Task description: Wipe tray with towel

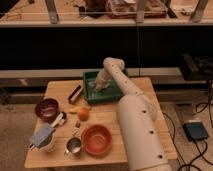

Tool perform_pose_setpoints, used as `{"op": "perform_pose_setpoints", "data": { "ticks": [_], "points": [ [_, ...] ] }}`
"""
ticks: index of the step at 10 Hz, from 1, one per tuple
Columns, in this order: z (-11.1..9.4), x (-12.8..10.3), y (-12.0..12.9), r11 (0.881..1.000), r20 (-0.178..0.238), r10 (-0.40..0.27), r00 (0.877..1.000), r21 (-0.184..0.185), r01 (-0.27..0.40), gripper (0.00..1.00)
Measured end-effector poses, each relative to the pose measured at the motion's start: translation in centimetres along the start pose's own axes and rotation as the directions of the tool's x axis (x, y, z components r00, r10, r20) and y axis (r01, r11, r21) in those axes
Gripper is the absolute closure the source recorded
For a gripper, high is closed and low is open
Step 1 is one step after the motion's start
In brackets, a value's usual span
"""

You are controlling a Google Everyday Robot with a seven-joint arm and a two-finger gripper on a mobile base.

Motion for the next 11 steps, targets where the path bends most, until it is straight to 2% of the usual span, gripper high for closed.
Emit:
{"op": "perform_pose_setpoints", "data": {
  "ticks": [2, 3, 7, 9, 11],
  "points": [
    [-0.7, 0.0, 1.9, 1.0, 0.012, 0.006, 1.0, 0.005, -0.006, 1.0],
    [-1.6, 0.6, 3.1, 1.0, -0.002, 0.007, 1.0, 0.002, -0.007, 1.0],
    [-6.7, 1.8, 5.2, 0.999, -0.071, 0.024, 0.997, 0.031, -0.022, 1.0],
    [-7.9, 3.5, 5.9, 0.997, -0.094, 0.061, 0.994, 0.046, -0.057, 1.0],
    [-8.3, 5.9, 6.3, 0.991, -0.096, 0.114, 0.989, 0.079, -0.107, 1.0]
  ]
}}
